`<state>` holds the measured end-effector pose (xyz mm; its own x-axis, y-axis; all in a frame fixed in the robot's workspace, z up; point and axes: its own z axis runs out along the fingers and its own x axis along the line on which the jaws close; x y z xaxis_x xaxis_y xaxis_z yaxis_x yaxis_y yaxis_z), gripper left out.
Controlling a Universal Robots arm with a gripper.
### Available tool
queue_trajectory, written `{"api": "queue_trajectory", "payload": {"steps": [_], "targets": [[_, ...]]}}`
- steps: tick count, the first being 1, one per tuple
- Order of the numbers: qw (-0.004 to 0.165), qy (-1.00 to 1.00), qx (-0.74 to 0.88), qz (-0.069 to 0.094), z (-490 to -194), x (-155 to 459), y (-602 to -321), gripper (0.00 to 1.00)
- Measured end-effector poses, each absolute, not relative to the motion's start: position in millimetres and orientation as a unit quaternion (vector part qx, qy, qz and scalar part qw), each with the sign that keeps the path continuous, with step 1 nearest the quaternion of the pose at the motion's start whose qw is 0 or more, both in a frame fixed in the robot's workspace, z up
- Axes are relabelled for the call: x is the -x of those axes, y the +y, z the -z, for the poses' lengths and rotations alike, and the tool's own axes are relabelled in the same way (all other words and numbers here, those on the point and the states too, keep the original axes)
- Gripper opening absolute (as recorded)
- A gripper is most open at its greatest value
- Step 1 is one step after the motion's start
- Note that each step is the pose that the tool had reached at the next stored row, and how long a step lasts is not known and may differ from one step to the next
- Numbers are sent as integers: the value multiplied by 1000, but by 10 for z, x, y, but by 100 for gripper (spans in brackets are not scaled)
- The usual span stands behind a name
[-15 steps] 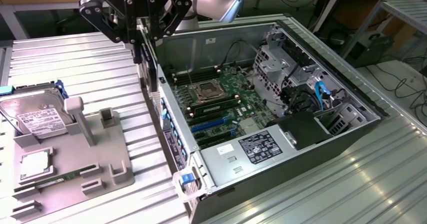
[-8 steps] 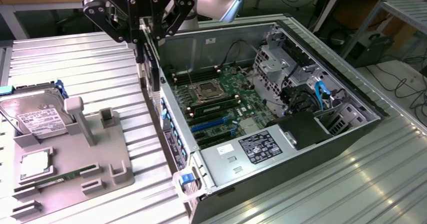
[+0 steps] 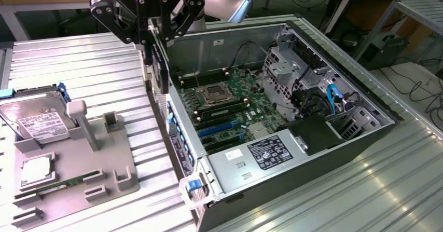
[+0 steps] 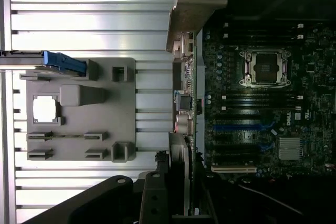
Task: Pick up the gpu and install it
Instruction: 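Pick up the gpu and move the gpu toward the slot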
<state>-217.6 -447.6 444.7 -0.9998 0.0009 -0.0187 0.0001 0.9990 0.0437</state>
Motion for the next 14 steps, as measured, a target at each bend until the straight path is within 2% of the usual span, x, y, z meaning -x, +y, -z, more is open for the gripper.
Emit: {"api": "queue_trajectory", "payload": {"steps": [14], "targets": [[9,1000,0,-22,-4447,2105,-4476,27]]}}
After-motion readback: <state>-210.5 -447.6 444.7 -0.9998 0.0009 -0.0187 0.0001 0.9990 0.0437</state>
